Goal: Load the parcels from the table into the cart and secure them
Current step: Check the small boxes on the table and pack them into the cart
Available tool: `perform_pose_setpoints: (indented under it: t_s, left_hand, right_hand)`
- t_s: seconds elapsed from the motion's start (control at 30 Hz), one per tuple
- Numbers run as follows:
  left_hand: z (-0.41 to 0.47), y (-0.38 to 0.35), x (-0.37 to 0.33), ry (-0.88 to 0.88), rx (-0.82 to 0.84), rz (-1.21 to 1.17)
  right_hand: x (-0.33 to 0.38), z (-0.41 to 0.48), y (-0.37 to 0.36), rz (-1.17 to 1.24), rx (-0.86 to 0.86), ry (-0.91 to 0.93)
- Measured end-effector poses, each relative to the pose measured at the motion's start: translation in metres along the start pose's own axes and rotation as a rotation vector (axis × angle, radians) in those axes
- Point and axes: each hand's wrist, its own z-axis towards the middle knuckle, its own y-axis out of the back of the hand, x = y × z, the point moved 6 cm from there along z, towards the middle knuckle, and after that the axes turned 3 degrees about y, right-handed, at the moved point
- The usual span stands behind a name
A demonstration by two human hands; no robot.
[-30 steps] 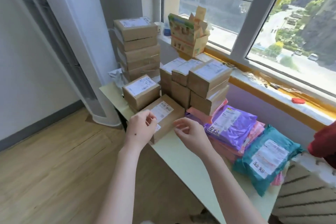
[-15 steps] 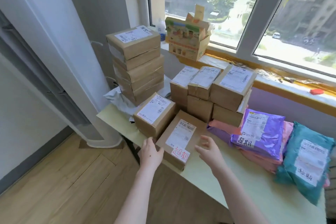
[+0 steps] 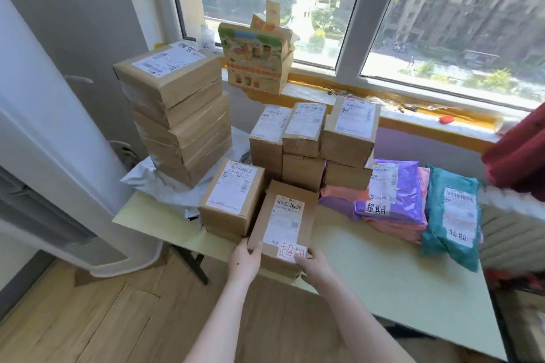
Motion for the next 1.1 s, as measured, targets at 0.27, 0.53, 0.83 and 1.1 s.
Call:
perform_pose_setpoints:
  t_s: [0.27,0.53,0.83,1.1]
  left_hand:
    - [-0.017,-0.006,0.015,-0.006,0.048,-0.191]
    - [-0.084,-0.033,0.014,-0.104,0.032,-0.24]
    - [-0.161,-0.094,-0.033,-0.248,0.103,-0.203]
    - [-0.238,-0.171,-0.087,-0.333,0.254,-0.317]
  right_hand:
    - [-0.019,-0.021,0.013,0.068,0.099,0.017]
    - [-0.044,-0.084,0.065,0.094,0.066,0.175]
    - [-0.065,-0.151,0.172,0.143,0.072,0.312]
    - [-0.086,-0.222,0.284,0.163,-0.119,0.484]
